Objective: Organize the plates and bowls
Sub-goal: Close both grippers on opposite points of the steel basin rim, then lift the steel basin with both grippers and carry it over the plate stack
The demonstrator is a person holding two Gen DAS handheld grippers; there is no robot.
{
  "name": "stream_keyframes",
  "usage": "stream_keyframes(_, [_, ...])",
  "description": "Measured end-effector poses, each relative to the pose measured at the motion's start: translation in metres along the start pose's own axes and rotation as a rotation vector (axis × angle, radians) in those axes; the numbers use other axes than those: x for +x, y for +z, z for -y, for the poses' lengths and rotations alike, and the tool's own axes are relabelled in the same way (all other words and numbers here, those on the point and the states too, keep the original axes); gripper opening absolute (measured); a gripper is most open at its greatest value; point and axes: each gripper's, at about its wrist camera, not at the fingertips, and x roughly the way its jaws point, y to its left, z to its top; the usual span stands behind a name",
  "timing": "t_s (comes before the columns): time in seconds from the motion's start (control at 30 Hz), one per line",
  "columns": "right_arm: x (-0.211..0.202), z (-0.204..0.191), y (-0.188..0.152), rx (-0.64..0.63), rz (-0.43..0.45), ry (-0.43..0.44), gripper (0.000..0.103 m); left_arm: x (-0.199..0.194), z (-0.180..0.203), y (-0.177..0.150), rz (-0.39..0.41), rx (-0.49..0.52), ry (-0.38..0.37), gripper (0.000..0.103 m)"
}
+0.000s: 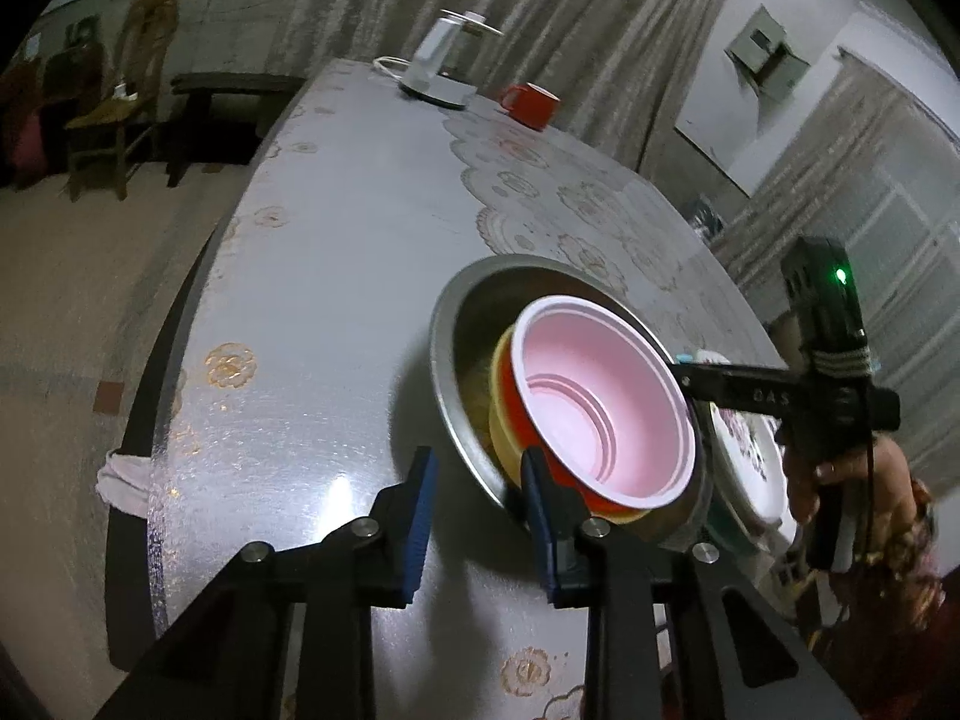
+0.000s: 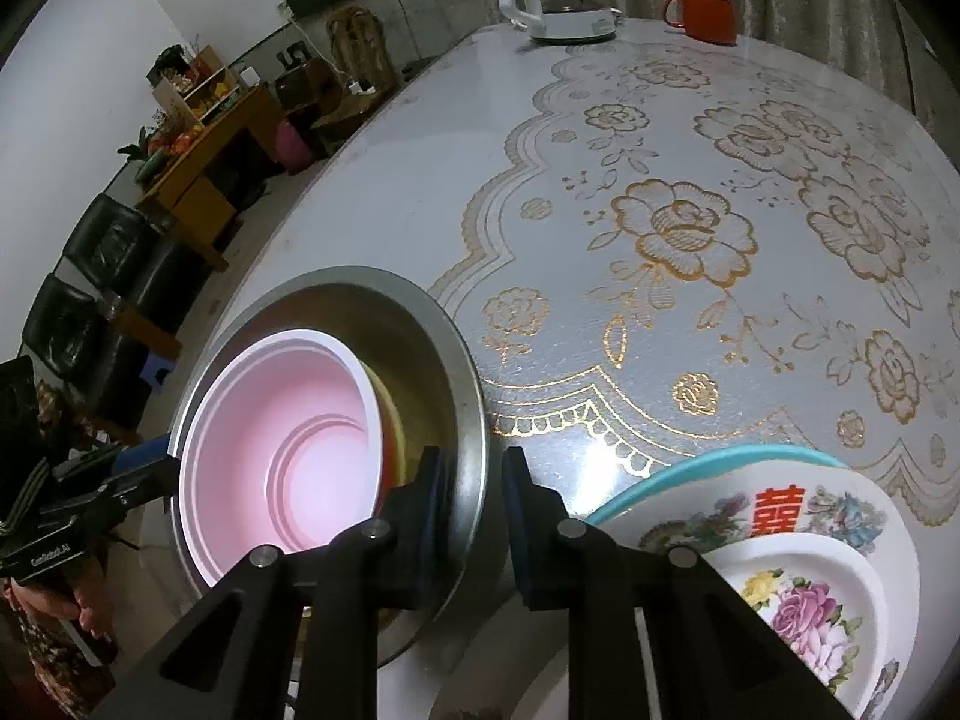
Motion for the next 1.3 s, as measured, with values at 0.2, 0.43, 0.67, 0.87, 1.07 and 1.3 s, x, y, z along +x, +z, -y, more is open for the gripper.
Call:
stream_keyframes(0.2, [0.008, 0.001, 0.000, 0.018, -0.016, 0.025, 0.016, 0.008, 0.002, 0.004, -0.044, 0.035, -0.030, 0.029])
stream_keyframes(0.43, [0.008, 0.001, 0.001, 0.025, -0.026, 0.027, 0.016, 0.016, 0.000, 0.014, -0.126, 0.045, -0.069, 0.029])
stream_keyframes(0.67, [0.010, 0.001, 0.002, 0.030, -0.024, 0.030, 0.016, 0.021, -0.003, 0.017, -0.154, 0.090, -0.045, 0.055])
stream_keyframes(0.87, [0.011, 0.001, 0.001, 0.038, -0.023, 0.038, 0.016, 0.018, -0.005, 0.014, -0.125, 0.091, -0.059, 0.043])
stream_keyframes(1.07, [0.011, 0.002, 0.002, 0.053, -0.025, 0.040, 0.016, 0.017, 0.000, 0.011, -0.089, 0.079, -0.057, 0.030])
stream_keyframes(1.3, [0.011, 0.002, 0.003, 0.055, -0.024, 0.034, 0.016, 0.015, -0.001, 0.006, -0.053, 0.054, -0.068, 0.027])
